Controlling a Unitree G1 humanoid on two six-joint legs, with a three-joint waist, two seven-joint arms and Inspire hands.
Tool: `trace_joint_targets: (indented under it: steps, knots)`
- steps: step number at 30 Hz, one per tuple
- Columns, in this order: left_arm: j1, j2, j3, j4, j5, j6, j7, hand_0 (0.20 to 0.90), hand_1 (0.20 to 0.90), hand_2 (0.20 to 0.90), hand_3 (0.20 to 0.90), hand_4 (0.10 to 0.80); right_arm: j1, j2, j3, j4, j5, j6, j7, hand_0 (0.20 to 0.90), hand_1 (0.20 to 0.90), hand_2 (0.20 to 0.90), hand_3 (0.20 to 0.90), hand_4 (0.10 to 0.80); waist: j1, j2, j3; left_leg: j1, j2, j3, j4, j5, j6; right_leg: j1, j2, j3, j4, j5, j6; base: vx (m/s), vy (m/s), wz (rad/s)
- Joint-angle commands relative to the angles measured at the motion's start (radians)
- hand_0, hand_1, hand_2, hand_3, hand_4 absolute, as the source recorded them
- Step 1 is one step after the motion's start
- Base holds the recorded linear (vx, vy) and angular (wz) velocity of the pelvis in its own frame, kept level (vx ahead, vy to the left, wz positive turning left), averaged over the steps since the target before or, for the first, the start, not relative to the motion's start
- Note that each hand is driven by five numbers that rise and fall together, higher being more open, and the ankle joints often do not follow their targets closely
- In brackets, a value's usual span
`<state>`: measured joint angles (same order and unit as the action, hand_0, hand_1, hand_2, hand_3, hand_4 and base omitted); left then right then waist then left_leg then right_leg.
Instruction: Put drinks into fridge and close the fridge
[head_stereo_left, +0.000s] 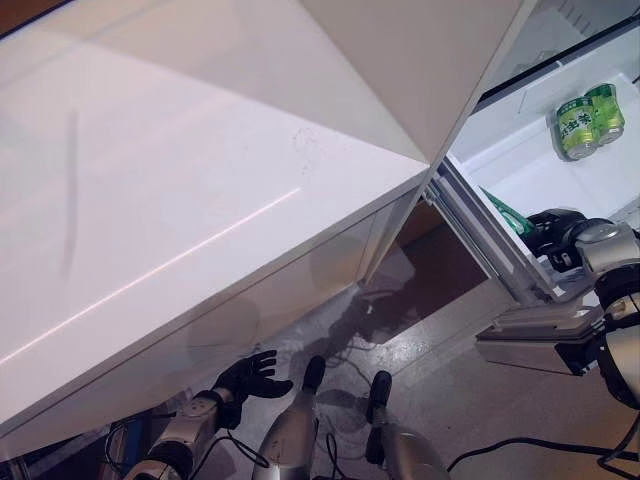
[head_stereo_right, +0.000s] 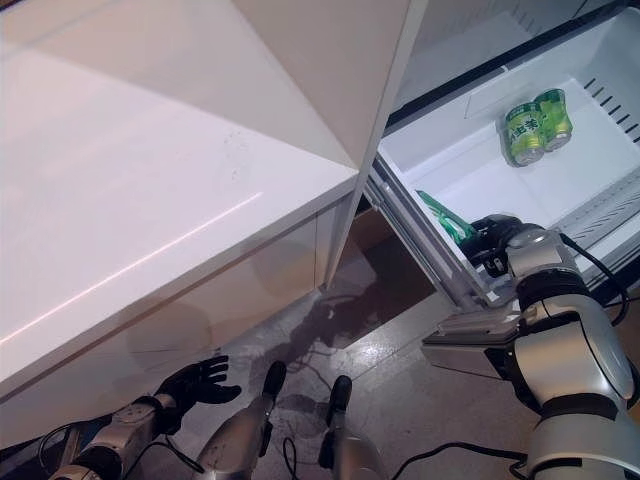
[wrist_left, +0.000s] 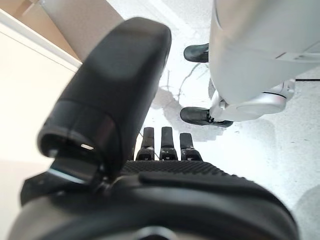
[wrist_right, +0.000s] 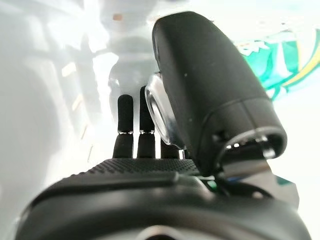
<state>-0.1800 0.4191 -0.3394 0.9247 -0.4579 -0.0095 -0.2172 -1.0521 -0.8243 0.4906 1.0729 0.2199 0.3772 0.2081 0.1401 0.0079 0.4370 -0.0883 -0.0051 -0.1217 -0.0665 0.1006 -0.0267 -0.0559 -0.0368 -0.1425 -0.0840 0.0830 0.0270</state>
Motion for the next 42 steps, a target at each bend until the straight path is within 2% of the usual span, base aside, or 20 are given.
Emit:
trace_joint_targets:
  steps: [1,3,5,7,11,15,19,24,27,32,37,42]
  knots:
    - [0.065,0.005,-0.009,-0.005,-0.012,-0.026,0.016,0.9,0.9,0.9,0.9,0.8,-0.122,-0.154,-0.029,-0.262,0.218,-0.173,-0.303,0.9,0.9,0.9,0.9,0.8,-0.02,-0.037,-0.062,-0.016,-0.014,0.031,0.043,-0.029,0.025,-0.041,0.009,0.035,0.126,-0.035,-0.014,0.015,0.051,-0.08]
    - [0.082,0.0,0.005,-0.001,-0.009,-0.035,0.016,0.9,0.9,0.9,0.9,0.8,-0.072,-0.172,-0.124,-0.349,0.276,-0.264,-0.431,0.9,0.9,0.9,0.9,0.8,-0.034,-0.041,-0.07,-0.009,-0.013,0.037,0.044,-0.036,0.027,-0.039,0.011,0.044,0.128,-0.037,-0.012,0.018,0.04,-0.08]
    - [0.098,-0.02,0.018,0.014,-0.004,-0.049,0.018,0.9,0.9,0.9,0.9,0.8,0.037,-0.172,-0.317,-0.478,0.297,-0.434,-0.634,0.9,0.9,0.9,0.9,0.8,-0.061,-0.04,-0.084,-0.002,-0.012,0.047,0.045,-0.044,0.03,-0.036,0.013,0.062,0.129,-0.04,-0.008,0.024,0.059,-0.07]
    - [0.1,-0.032,0.016,0.019,-0.007,-0.047,0.02,0.9,0.9,0.9,0.9,0.8,0.117,-0.158,-0.437,-0.522,0.29,-0.541,-0.746,0.9,0.9,0.9,0.9,0.8,-0.075,-0.036,-0.096,0.005,-0.014,0.052,0.046,-0.05,0.032,-0.033,0.013,0.072,0.129,-0.041,-0.005,0.022,0.049,-0.04]
    - [0.089,-0.05,0.004,0.033,-0.017,-0.04,0.026,0.9,0.9,0.9,0.9,0.8,0.257,-0.128,-0.58,-0.553,0.31,-0.672,-0.863,0.9,0.9,0.9,0.9,0.8,-0.097,-0.031,-0.112,0.014,-0.018,0.06,0.048,-0.058,0.037,-0.027,0.01,0.087,0.125,-0.039,0.0,0.006,0.044,-0.07]
    - [0.076,-0.064,-0.01,0.05,-0.021,-0.039,0.035,0.9,0.9,0.9,0.9,0.8,0.36,-0.092,-0.66,-0.516,0.422,-0.759,-0.861,0.9,0.9,0.9,0.9,0.8,-0.115,-0.03,-0.126,0.024,-0.019,0.076,0.053,-0.066,0.038,-0.021,0.005,0.1,0.12,-0.034,0.004,-0.021,0.01,-0.08]
    - [0.079,-0.073,-0.009,0.058,0.002,-0.031,0.045,0.9,0.9,0.9,0.9,0.8,0.424,-0.043,-0.697,-0.474,0.533,-0.765,-0.797,0.9,0.9,0.9,0.9,0.8,-0.118,-0.032,-0.136,0.028,-0.021,0.09,0.079,-0.081,0.041,-0.009,-0.004,0.103,0.119,-0.032,0.005,-0.021,-0.017,-0.17]
    - [0.1,-0.083,0.0,0.098,0.039,-0.029,0.038,0.9,0.9,0.9,0.9,0.8,0.485,0.056,-0.731,-0.442,0.722,-0.746,-0.7,0.9,0.9,0.9,0.9,0.8,-0.111,-0.03,-0.15,0.043,-0.022,0.113,0.14,-0.108,0.047,0.024,-0.026,0.082,0.155,-0.051,0.001,0.06,-0.028,-0.16]
    - [0.102,-0.088,-0.002,0.1,0.05,-0.025,0.037,0.9,0.9,0.9,0.9,0.8,0.486,0.082,-0.733,-0.434,0.726,-0.728,-0.691,0.9,0.9,0.9,0.9,0.8,-0.109,-0.025,-0.142,0.037,-0.026,0.114,0.198,-0.128,0.051,0.026,-0.038,0.073,0.202,-0.072,-0.007,0.059,-0.005,-0.07]
    - [0.111,-0.095,0.001,0.09,0.064,-0.006,0.03,0.9,0.9,0.9,0.9,0.8,0.495,0.111,-0.727,-0.433,0.728,-0.681,-0.668,0.9,0.9,0.9,0.9,0.8,-0.109,-0.022,-0.106,-0.003,-0.042,0.118,0.37,-0.201,0.065,0.006,-0.057,0.067,0.334,-0.127,-0.025,0.064,0.007,0.02]
    - [0.095,-0.099,-0.017,0.067,0.037,-0.034,0.046,0.9,0.9,0.9,0.9,0.8,0.46,0.137,-0.699,-0.433,0.831,-0.645,-0.623,0.9,0.9,0.9,0.9,0.8,-0.11,-0.019,-0.055,-0.13,-0.058,0.128,0.562,-0.288,0.1,-0.114,-0.075,0.071,0.527,-0.193,-0.052,-0.125,0.032,0.05]
    - [0.067,-0.104,-0.008,0.025,-0.005,-0.032,0.08,0.9,0.9,0.9,0.9,0.8,0.416,0.157,-0.669,-0.419,0.884,-0.598,-0.522,0.9,0.9,0.9,0.9,0.8,-0.102,-0.019,-0.028,-0.244,-0.074,0.128,0.731,-0.359,0.123,-0.233,-0.071,0.084,0.707,-0.257,-0.077,-0.106,0.033,0.04]
